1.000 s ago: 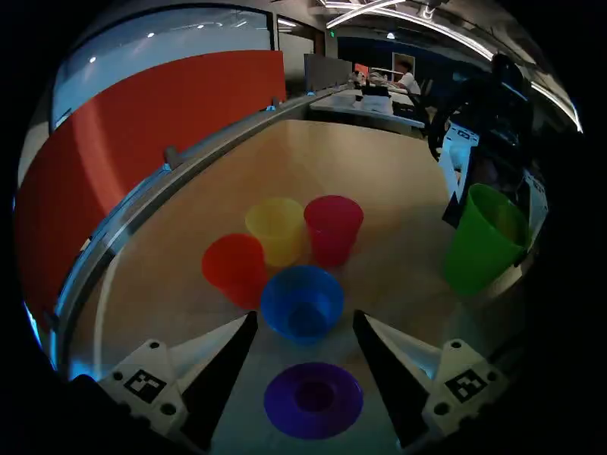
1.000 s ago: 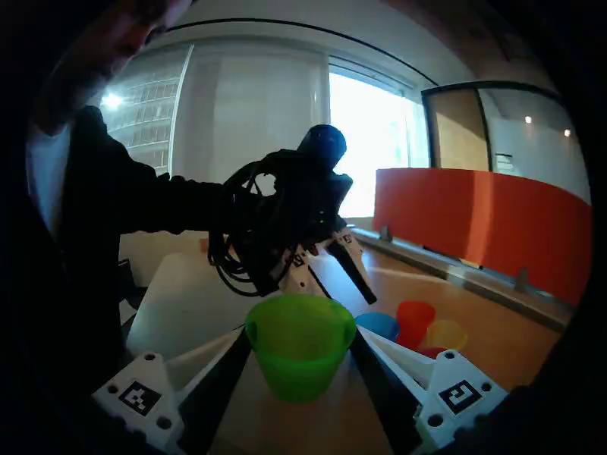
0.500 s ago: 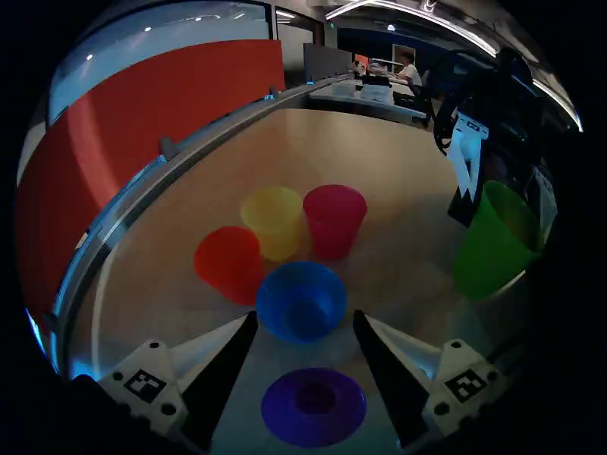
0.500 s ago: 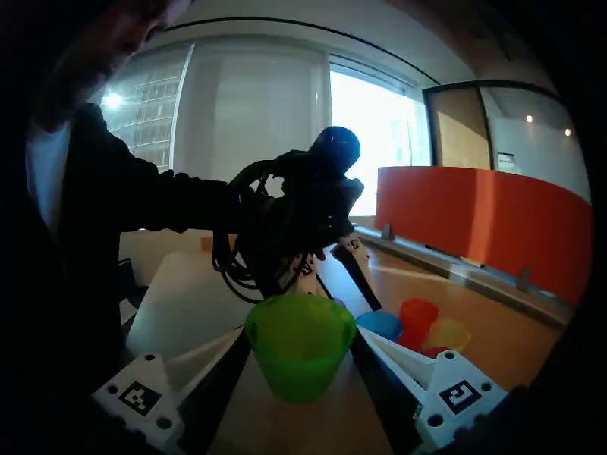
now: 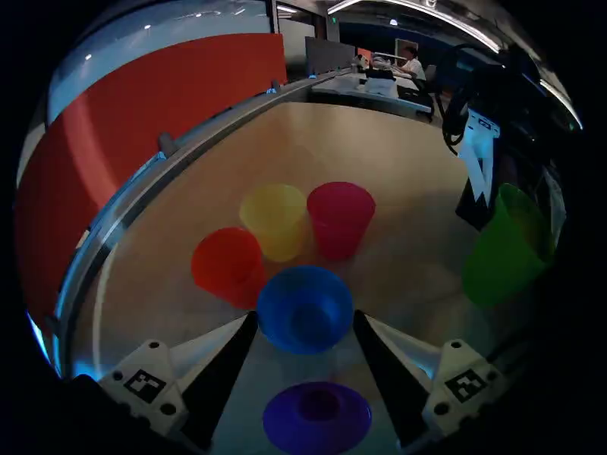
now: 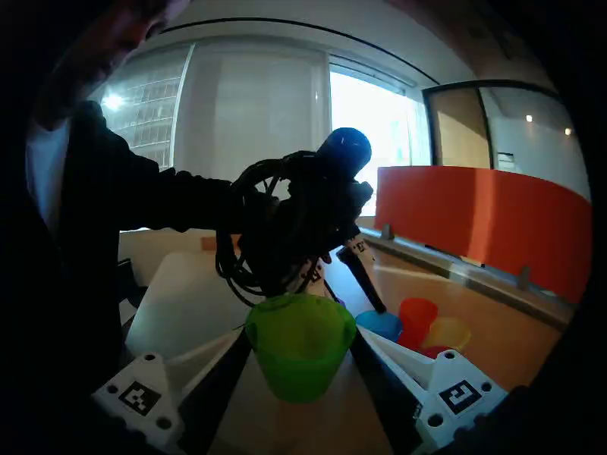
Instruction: Pour water
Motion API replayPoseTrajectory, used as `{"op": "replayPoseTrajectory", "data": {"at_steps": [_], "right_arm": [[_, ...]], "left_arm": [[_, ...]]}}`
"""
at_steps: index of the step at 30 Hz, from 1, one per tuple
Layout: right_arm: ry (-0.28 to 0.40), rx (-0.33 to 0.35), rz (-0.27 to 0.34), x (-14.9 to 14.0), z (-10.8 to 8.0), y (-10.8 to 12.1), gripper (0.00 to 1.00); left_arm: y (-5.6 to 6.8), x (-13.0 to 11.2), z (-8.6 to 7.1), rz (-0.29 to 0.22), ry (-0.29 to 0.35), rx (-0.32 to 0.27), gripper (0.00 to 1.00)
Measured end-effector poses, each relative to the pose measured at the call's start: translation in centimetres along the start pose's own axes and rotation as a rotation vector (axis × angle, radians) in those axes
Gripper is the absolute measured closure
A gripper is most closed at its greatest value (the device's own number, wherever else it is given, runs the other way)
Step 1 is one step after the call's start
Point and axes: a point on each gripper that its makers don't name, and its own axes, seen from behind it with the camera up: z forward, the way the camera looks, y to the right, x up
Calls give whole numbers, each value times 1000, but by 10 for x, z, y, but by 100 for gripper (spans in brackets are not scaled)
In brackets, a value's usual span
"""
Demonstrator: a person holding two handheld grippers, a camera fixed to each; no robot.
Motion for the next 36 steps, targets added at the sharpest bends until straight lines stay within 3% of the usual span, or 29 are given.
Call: {"op": "replayPoseTrajectory", "data": {"at_steps": [14,36], "right_arm": [[2,-2,3,-3,0,3,8],[9,-13,9,-2,-1,7,8]], "left_arm": [[2,-2,17,-5,-17,0,6],[1,-4,19,-26,-4,17,13]]}}
